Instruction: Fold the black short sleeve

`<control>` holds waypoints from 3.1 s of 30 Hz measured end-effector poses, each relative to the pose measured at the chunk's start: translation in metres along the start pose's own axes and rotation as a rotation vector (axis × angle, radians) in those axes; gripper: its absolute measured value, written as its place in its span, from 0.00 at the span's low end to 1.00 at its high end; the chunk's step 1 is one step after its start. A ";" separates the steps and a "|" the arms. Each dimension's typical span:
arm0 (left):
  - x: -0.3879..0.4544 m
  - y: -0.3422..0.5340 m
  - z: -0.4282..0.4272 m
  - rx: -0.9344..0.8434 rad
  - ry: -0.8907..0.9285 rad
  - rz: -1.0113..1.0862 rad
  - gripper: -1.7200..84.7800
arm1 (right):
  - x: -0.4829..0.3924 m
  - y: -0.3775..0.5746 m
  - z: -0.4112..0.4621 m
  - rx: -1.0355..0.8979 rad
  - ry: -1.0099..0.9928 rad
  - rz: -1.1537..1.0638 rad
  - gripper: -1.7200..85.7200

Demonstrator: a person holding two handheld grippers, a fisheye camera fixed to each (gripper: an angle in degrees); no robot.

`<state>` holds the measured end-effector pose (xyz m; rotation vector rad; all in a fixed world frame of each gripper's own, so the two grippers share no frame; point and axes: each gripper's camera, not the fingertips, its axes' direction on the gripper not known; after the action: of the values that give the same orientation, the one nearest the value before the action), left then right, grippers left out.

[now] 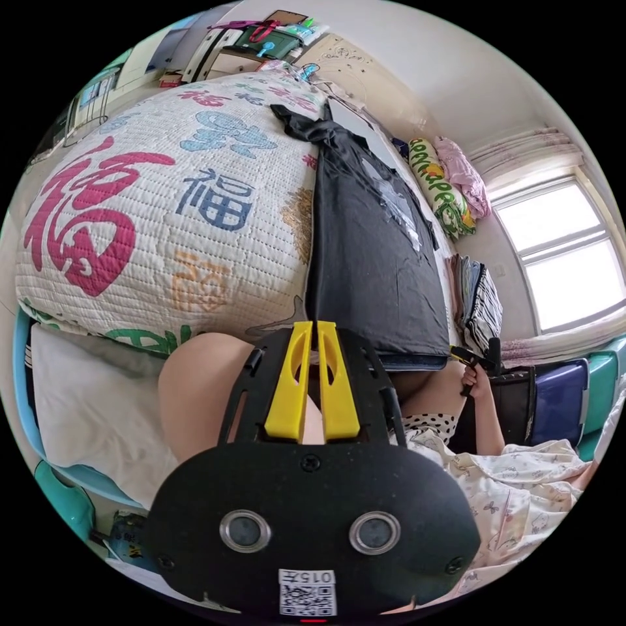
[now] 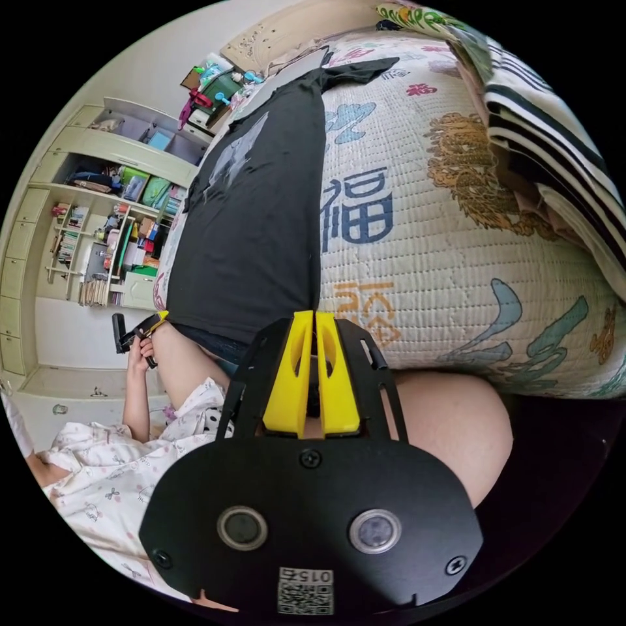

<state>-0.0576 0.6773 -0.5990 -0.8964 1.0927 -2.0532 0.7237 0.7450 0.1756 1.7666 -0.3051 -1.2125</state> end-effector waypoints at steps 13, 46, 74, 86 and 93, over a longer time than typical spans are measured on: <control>-0.060 0.039 0.007 0.191 -0.025 -0.060 0.06 | 0.009 -0.001 0.053 0.042 -0.078 0.056 0.04; -0.205 -0.460 0.272 0.133 -0.076 0.078 0.05 | -0.480 -0.331 0.513 0.002 0.285 -0.696 0.06; -0.176 -0.462 0.162 0.313 -0.292 0.041 0.09 | -0.412 -0.285 0.401 -0.020 -0.327 -0.594 0.08; -0.044 -0.222 0.044 0.327 -0.139 0.361 0.10 | -0.181 -0.102 0.183 0.246 0.090 -0.517 0.08; 0.016 -0.114 0.002 0.163 -0.080 0.347 0.12 | -0.046 -0.031 0.071 0.393 0.152 -0.094 0.11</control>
<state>-0.0895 0.7156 -0.4958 -0.6500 0.9476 -1.7741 0.6338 0.7521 0.1732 2.2213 -0.3948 -1.1292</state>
